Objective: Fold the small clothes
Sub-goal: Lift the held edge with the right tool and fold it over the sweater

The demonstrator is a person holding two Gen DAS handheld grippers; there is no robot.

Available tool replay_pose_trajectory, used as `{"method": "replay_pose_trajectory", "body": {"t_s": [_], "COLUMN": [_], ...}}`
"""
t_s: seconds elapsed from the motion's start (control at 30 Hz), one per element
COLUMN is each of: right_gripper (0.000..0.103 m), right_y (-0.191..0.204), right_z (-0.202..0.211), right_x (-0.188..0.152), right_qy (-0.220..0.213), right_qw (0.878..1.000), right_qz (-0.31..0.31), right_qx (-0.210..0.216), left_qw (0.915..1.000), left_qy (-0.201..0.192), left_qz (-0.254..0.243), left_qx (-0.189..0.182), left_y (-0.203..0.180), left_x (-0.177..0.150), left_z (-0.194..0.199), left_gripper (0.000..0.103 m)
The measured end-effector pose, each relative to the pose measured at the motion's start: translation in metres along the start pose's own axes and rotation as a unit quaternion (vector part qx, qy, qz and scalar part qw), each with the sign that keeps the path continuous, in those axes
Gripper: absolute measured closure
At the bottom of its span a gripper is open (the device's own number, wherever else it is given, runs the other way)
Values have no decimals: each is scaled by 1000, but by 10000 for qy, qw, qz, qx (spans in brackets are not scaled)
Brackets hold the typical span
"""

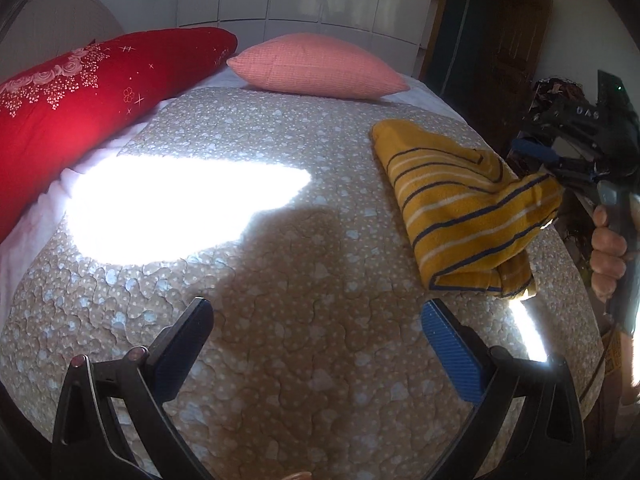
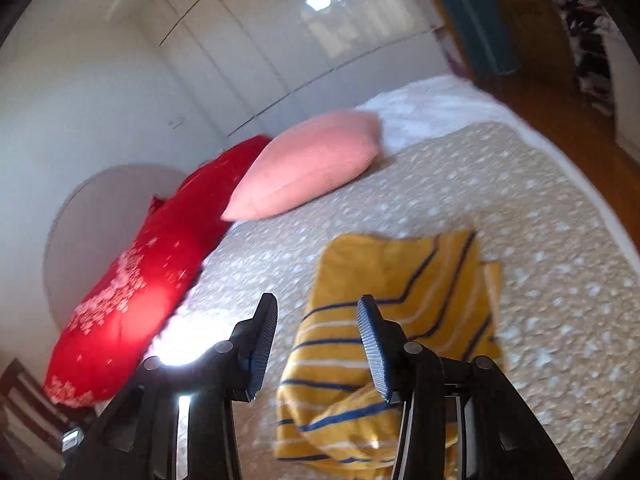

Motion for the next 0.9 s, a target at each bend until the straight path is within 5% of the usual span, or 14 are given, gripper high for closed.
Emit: {"method": "replay_pose_trajectory", "body": {"t_s": [0.1, 0.2, 0.3, 0.37, 0.5, 0.63, 0.77, 0.9], "right_gripper": [68, 99, 100, 72, 50, 27, 25, 25], "right_y": [-40, -100, -127, -134, -125, -104, -95, -103], "right_z": [-17, -18, -1, 10, 34, 57, 63, 56], "right_x": [-29, -76, -106, -108, -105, -114, -134, -154], "right_qy": [209, 408, 147, 130, -214, -734, -844, -577], "right_qw": [9982, 9933, 9907, 9889, 9893, 9850, 9740, 9696], "right_qz": [-427, -1060, -1350, -1465, -1338, -1029, -905, -816], "right_qx": [-358, -204, 95, -210, -535, -1179, -1896, -2233], "left_qw": [9999, 9993, 9988, 9988, 9985, 9968, 9916, 9915], "left_qy": [-58, -207, -155, -63, 65, -316, -614, -282], "left_qz": [-58, -310, -449, -442, -438, -729, -1072, -1223], "left_qx": [-122, -103, -74, -193, -314, 23, 373, 330], "left_y": [-9, -19, -31, -39, -64, -96, -118, -126], "left_x": [5, 11, 21, 30, 36, 26, 7, -9], "left_z": [7, 12, 4, -4, -14, -12, -21, -48], "left_gripper": [0, 0, 0, 0, 0, 0, 0, 0]}}
Point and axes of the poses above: each gripper's, at about its wrist camera, not at the fingertips, and z roughly against the way its jaws point, y to its left, x to its top, the point moved 1 cm from there along -z, roughly the way its jaws point, and after that the axes turned 7 degrees about y, right-handed, at the moved point
